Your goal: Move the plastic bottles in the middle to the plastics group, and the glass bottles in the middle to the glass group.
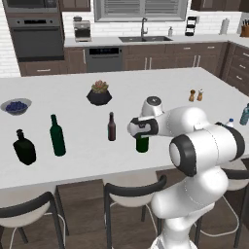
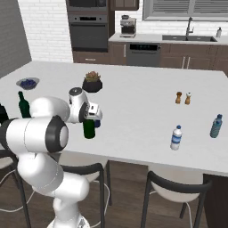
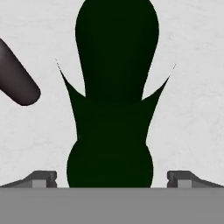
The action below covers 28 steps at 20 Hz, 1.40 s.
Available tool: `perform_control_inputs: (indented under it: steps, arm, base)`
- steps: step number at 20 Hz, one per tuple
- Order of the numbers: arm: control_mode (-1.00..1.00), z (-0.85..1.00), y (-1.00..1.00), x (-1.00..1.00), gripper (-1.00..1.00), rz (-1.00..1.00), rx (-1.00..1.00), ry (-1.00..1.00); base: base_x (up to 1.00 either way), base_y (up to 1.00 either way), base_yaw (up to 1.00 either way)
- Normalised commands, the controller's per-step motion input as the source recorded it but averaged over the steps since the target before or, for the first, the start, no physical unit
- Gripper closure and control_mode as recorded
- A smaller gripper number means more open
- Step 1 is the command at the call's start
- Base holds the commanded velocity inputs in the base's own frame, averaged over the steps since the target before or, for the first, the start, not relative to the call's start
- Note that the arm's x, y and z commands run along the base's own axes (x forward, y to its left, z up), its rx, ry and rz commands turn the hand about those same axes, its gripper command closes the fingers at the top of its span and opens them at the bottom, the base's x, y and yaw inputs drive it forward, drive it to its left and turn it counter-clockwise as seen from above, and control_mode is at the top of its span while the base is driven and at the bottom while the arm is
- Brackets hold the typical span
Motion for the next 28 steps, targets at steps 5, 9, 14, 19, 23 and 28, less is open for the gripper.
perform_control_inputs:
  steps: [5, 9, 14, 19, 23, 28]
  arm:
    - [-1.0, -0.01, 0.0, 0.0, -1.0, 0.0, 0.0, 0.0]
    - [-1.0, 0.0, 0.0, 0.0, 1.0, 0.0, 0.0, 0.0]
    - [-1.0, 0.0, 0.0, 0.0, 1.0, 0.0, 0.0, 0.0]
    - [-1.0, 0.0, 0.0, -0.05, 1.0, 0.0, 0.0, -0.01]
    - [-1.0, 0.16, 0.06, -0.51, 1.0, 0.0, 0.0, -0.05]
    - [-1.0, 0.36, 0.42, -0.51, 1.0, 0.05, 0.0, 0.0]
  base:
    - [0.0, 0.0, 0.0]
    - [0.0, 0.0, 0.0]
    - [0.0, 0.0, 0.0]
    - [0.0, 0.0, 0.0]
    - [0.0, 0.0, 0.0]
    - [0.0, 0.0, 0.0]
